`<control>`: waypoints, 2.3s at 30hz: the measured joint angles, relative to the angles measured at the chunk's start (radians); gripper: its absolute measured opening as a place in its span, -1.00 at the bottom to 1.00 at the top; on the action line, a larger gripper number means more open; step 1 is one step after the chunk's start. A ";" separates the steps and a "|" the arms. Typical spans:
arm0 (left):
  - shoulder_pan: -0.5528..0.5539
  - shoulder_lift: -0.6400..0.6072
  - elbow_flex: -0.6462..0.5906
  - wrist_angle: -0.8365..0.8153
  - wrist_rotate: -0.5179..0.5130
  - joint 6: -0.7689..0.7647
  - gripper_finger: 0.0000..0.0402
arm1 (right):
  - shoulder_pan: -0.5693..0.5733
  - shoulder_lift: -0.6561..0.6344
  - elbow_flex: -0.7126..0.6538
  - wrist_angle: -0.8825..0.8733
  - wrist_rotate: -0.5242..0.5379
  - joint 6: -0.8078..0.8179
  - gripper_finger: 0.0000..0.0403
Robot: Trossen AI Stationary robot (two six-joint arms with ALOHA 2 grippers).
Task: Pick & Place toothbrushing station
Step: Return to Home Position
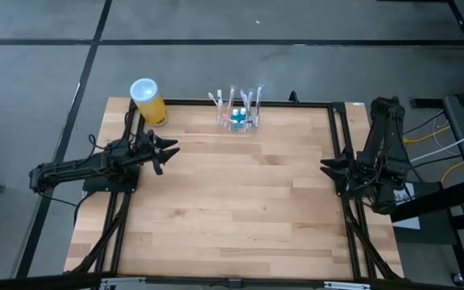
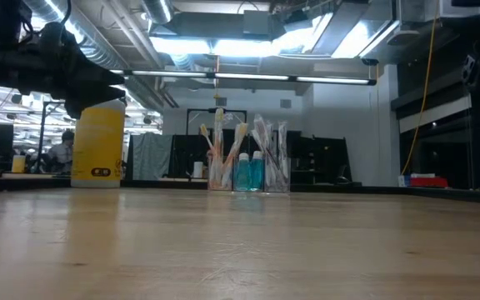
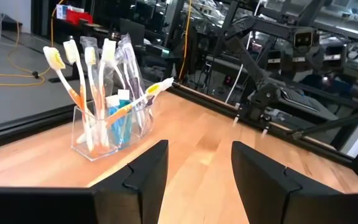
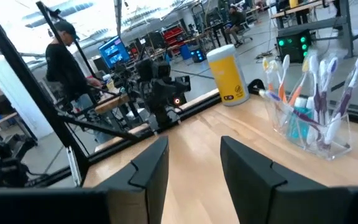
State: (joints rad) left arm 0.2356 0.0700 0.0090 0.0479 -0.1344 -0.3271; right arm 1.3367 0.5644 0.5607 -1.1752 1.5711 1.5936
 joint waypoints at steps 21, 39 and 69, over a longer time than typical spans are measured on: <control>0.000 0.000 0.000 0.000 -0.002 0.000 -0.15 | -0.049 -0.156 -0.314 0.459 -0.025 -0.260 -0.26; 0.000 0.000 0.000 0.000 -0.003 -0.001 -0.15 | -0.869 -0.334 -0.544 1.568 -1.247 -1.433 -0.26; 0.000 0.000 0.000 0.000 -0.002 -0.001 -0.15 | -1.311 -0.565 -0.545 1.185 -1.564 -1.579 -0.26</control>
State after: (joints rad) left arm 0.2356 0.0700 0.0093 0.0479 -0.1360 -0.3279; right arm 0.0260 -0.0006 0.0154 0.0101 0.0073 0.0146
